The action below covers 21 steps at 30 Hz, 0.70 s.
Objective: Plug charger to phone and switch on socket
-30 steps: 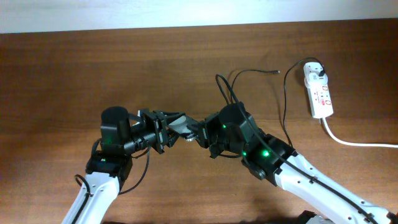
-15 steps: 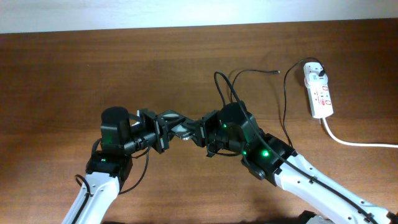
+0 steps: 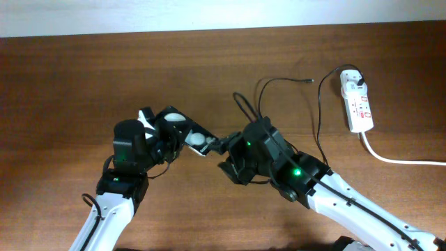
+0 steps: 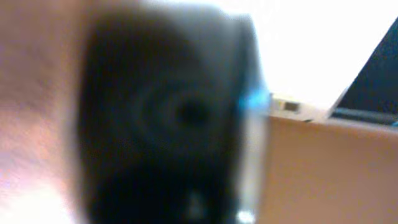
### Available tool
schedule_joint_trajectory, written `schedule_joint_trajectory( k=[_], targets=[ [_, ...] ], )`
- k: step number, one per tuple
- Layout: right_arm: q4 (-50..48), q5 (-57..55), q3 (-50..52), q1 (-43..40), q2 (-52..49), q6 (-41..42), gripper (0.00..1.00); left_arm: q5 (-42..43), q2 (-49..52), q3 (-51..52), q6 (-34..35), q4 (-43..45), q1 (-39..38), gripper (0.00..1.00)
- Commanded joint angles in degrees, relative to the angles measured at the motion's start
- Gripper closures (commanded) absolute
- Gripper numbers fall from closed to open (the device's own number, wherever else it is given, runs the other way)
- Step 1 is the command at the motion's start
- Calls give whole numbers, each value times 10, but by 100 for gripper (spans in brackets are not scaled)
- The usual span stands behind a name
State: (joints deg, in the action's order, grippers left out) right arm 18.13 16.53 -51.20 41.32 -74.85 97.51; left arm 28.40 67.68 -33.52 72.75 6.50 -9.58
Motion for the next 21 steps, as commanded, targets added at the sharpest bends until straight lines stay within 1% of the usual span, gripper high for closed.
schedule_joint_trajectory(
  k=[1,2,3,4,8,11,13,14,15,17,19,21],
  targets=[
    [56,-89,-6,2,1,-153,36,-23,-1,-5,-168,5,0,100],
    [87,-111,-6,2,1,-179,35,-1,-1,-6,-170,9,0,100],
    [118,-133,-6,2,1,-200,33,21,0,-7,-187,21,0,100],
    [179,-174,-6,2,1,-222,28,48,14,-16,-205,33,0,100],
    [271,-235,-6,2,1,-222,23,113,99,-72,-256,33,0,100],
    [306,-262,-6,2,1,-221,18,216,212,-143,-262,28,0,100],
    [314,-273,-6,2,1,-221,14,269,255,-163,-262,28,0,100],
    [321,-279,-6,2,1,-221,9,296,278,-164,-262,28,0,100],
    [330,-280,-6,2,1,-222,8,321,300,-164,-268,2,0,100],
    [347,-280,-6,2,1,-222,1,334,315,-164,-313,-47,0,100],
    [362,-279,-6,2,1,-222,1,334,317,-164,-370,-132,0,100],
    [366,-279,-5,2,1,-222,1,334,317,-164,-409,-188,0,100]
  ],
)
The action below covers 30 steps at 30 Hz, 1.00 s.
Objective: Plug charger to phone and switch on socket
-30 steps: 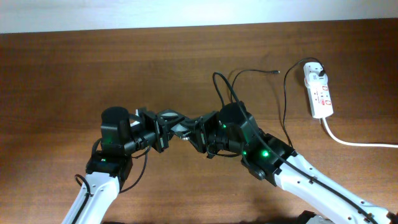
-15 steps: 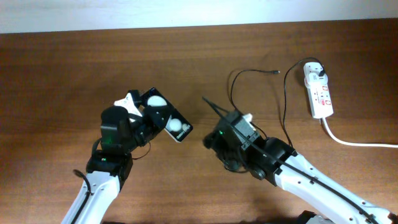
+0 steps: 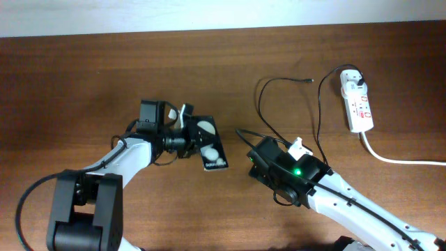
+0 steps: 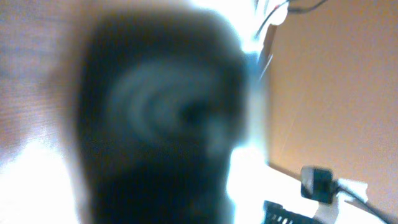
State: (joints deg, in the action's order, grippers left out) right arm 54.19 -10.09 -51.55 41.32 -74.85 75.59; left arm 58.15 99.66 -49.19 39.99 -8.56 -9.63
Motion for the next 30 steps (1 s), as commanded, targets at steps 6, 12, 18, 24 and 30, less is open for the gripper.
schedule_joint_trajectory(
  k=[6,12,18,24,30],
  targets=[
    [7,-14,-2,2,1,-2,1,131,-2,-7,-206,-66,0,100],
    [0,-19,-2,2,1,-2,1,186,-2,-7,-145,-89,0,100],
    [-53,-88,-2,-1,1,-3,0,183,-2,-7,-146,-89,0,100],
    [-64,1,-97,-162,1,-111,1,138,-2,-7,-145,-89,0,100],
    [-14,0,-262,-258,-95,-184,5,139,-2,-7,-145,-90,0,100]
  ],
)
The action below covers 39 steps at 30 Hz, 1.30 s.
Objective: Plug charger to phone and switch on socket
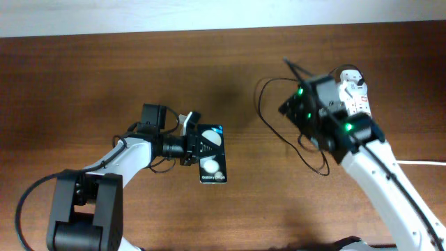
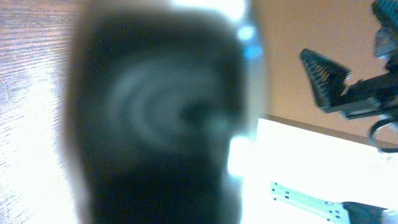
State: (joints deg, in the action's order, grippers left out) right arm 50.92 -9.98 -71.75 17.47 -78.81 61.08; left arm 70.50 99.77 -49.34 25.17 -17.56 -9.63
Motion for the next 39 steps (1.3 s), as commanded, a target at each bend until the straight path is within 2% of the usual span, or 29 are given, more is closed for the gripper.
schedule_joint_trajectory(
  k=[1,8,12,15,19,20,26,30,31,32,33,35,37,39],
  targets=[
    [25,-3,-76,-24,-75,-41,5,16,-3,-6,3,0,0,100],
    [-1,-14,-205,-64,-265,-53,5,16,-3,-6,3,-17,0,100],
    [-95,-11,-207,-86,-319,-50,5,15,-3,-6,12,-17,0,100],
    [-128,-8,-207,-97,-358,9,5,15,-3,-6,12,-16,0,100],
    [-184,-8,-207,-96,-392,9,4,15,-3,-6,12,-16,0,100],
    [-200,-11,-207,-96,-405,9,0,15,-3,-6,12,-16,0,100],
    [-275,-12,-207,-96,-476,9,2,15,-3,-6,12,-16,0,100],
    [-296,-12,-207,-96,-511,9,16,15,-3,-6,12,-16,0,100],
    [-301,-12,-207,-96,-518,9,23,15,-3,-6,12,-16,0,100],
    [-300,-11,-207,-96,-525,9,39,15,-3,-6,12,-16,0,100],
    [-296,-7,-207,-96,-528,9,50,15,-3,-6,12,-16,0,100],
    [-274,-7,-207,-96,-529,2,66,15,-3,-6,12,-16,0,100],
    [-258,0,-207,-96,-529,-80,80,12,-3,-6,12,-16,0,100],
    [-232,36,-207,-96,-529,-168,87,3,-3,-6,12,-16,0,100]
  ],
)
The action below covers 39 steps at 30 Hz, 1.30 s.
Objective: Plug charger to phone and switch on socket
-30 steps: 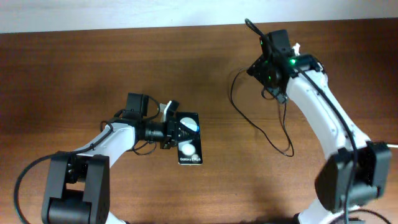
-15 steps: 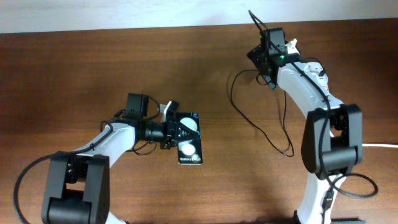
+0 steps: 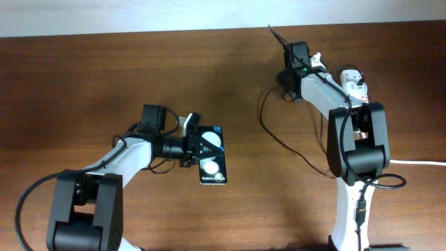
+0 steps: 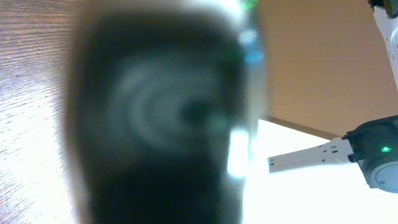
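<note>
The phone, black with white circles on its face, lies at mid-table. My left gripper is shut on its left edge. In the left wrist view the phone is a dark blur filling the frame, hiding the fingers. My right gripper is at the far back of the table, shut on the charger cable. The plug end sticks out past the gripper. The cable trails down in a loop toward the white socket strip, which is partly hidden by the right arm.
The right arm stretches from the front edge up the right side, over the strip. A white mains lead runs off to the right. The right arm's wrist shows at the lower right of the left wrist view.
My right gripper, with the cable end, has gone from beside the socket strip to the far back of the table. The left gripper and phone have stayed where they were.
The two grippers first met at mid-table, with the phone held up and the cable end beside it. Then they were apart, and the phone was low in the left gripper. The right gripper then had the cable by the strip, and now has it at the back edge.
</note>
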### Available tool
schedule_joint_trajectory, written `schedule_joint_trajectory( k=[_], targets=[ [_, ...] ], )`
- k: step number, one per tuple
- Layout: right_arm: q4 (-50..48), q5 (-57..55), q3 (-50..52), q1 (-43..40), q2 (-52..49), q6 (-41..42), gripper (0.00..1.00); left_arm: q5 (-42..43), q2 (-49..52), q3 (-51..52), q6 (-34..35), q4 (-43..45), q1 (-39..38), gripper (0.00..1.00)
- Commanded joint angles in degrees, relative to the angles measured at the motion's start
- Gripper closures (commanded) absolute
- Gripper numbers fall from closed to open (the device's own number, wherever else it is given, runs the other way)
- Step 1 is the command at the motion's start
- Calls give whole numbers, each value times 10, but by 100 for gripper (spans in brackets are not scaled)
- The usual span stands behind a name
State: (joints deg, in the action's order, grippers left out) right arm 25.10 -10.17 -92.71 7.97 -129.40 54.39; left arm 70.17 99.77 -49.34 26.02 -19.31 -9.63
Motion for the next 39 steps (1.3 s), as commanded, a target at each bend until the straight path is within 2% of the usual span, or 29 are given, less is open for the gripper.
schedule_joint_trajectory(
  k=[1,5,9,10,12,13,16,19,22,23,27,28,29,30,31,33,34,35,38,39],
  targets=[
    [42,61,2,-1,-23,-133,88,5,-3,-6,3,2,0,100],
    [148,133,2,-1,-23,-228,90,5,-3,-6,3,2,0,100],
    [327,147,2,-1,-23,-250,88,3,-3,-6,3,2,0,100],
    [347,146,2,-1,-23,-267,81,3,-3,-6,3,2,0,100],
    [349,135,2,-1,-23,-287,57,3,-3,-6,3,3,0,100],
    [343,119,2,-1,-23,-287,50,3,-3,-6,3,3,0,100],
    [320,66,2,-1,-23,-287,38,3,-3,-6,3,3,0,100],
    [290,67,2,-1,-23,-284,13,3,-3,-6,3,3,0,100],
    [275,67,2,-1,-23,-285,12,3,-3,-6,3,3,0,100],
    [275,67,2,-1,-23,-285,1,3,-3,-6,3,3,0,100],
    [280,72,2,-1,-23,-284,1,3,-3,-6,3,3,0,100],
    [282,76,2,-1,-23,-284,9,3,-3,-6,3,3,0,100],
    [282,96,3,-1,-23,-285,9,3,-3,-6,3,3,0,100],
    [280,102,3,-1,-23,-284,8,3,-3,-6,3,3,0,100],
    [280,102,3,-1,-23,-284,2,3,-3,-6,3,3,0,100],
    [280,102,3,-1,-23,-285,1,3,-3,-6,3,3,0,100],
    [280,102,3,-1,-23,-285,4,3,-3,-6,3,3,0,100],
    [280,102,3,-1,-23,-285,0,3,-3,-6,3,3,0,100],
    [308,111,3,-1,-23,-285,0,3,-3,-6,3,3,0,100],
    [320,110,3,-1,-23,-285,21,3,-3,-6,3,3,0,100]
  ],
)
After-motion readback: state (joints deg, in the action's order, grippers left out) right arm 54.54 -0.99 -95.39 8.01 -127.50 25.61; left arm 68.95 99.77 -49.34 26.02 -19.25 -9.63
